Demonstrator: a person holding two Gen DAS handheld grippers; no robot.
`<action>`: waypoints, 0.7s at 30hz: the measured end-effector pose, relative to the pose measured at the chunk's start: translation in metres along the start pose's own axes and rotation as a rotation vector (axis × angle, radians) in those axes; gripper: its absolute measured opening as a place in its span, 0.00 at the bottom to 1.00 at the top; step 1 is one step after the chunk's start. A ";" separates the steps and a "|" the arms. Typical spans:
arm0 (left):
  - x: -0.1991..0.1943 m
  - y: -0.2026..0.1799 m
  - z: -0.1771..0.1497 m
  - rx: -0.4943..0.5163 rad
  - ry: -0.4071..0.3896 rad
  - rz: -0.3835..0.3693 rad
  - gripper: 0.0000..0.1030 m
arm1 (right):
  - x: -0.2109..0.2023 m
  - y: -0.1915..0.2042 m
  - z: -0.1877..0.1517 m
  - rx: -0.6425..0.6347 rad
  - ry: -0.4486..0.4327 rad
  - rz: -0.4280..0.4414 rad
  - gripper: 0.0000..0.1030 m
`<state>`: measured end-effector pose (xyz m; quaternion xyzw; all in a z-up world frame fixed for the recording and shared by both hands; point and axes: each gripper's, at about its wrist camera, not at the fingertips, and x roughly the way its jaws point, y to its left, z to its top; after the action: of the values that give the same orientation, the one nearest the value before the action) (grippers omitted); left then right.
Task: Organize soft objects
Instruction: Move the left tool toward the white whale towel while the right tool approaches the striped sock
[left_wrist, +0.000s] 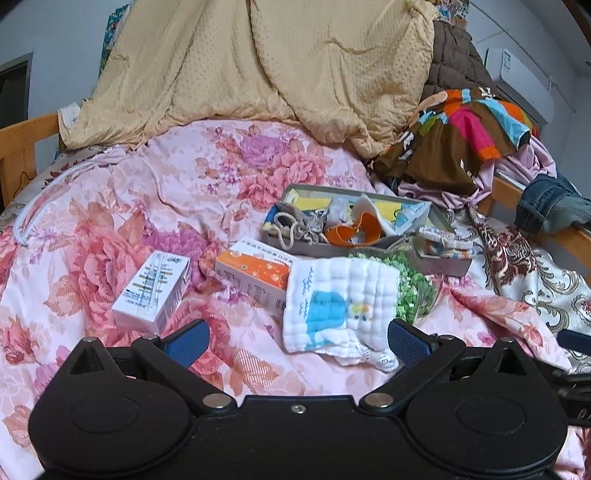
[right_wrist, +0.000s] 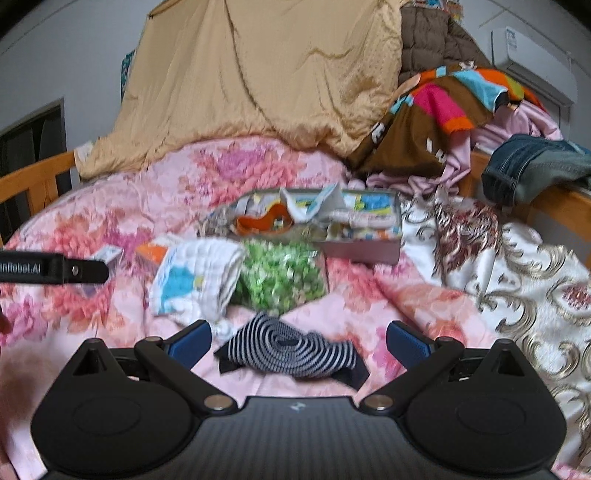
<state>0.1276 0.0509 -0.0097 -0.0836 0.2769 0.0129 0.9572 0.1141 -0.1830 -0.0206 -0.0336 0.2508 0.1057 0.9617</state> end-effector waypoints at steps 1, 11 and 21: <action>0.001 -0.001 -0.001 0.005 0.008 0.000 0.99 | 0.002 0.002 -0.003 -0.003 0.016 0.005 1.00; 0.009 -0.008 -0.008 0.037 0.063 -0.020 0.99 | 0.010 0.010 -0.017 -0.032 0.074 0.018 1.00; 0.015 -0.013 -0.007 0.025 0.063 -0.039 0.99 | 0.016 0.003 -0.019 0.005 0.064 0.019 1.00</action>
<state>0.1376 0.0371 -0.0217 -0.0771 0.3055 -0.0117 0.9490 0.1180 -0.1797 -0.0455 -0.0320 0.2822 0.1130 0.9522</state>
